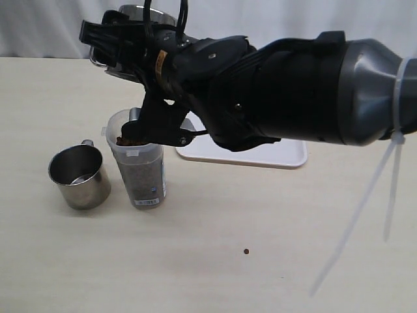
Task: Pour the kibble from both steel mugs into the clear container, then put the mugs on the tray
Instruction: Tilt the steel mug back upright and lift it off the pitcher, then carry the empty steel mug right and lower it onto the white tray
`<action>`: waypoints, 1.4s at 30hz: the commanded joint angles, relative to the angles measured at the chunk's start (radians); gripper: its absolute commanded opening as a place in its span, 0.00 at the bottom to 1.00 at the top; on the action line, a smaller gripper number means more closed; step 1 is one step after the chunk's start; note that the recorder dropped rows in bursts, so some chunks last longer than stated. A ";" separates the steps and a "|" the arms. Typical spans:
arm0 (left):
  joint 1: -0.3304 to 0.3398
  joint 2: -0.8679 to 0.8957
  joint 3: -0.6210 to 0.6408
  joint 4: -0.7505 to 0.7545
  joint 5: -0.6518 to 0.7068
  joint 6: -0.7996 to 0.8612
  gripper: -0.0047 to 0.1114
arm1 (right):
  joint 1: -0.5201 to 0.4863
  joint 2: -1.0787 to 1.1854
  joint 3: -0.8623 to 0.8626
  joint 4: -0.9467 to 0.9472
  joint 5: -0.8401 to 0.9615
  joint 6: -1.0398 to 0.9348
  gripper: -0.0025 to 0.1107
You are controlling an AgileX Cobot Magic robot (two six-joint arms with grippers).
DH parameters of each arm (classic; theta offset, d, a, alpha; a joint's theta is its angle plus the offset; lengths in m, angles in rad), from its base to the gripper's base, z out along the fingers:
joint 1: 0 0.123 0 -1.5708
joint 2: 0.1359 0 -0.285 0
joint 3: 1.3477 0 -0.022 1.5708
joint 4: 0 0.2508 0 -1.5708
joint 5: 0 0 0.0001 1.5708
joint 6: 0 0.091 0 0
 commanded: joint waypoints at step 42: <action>-0.002 -0.003 0.002 0.001 0.004 -0.008 0.04 | -0.620 -0.135 0.426 -0.011 -0.123 2.532 0.07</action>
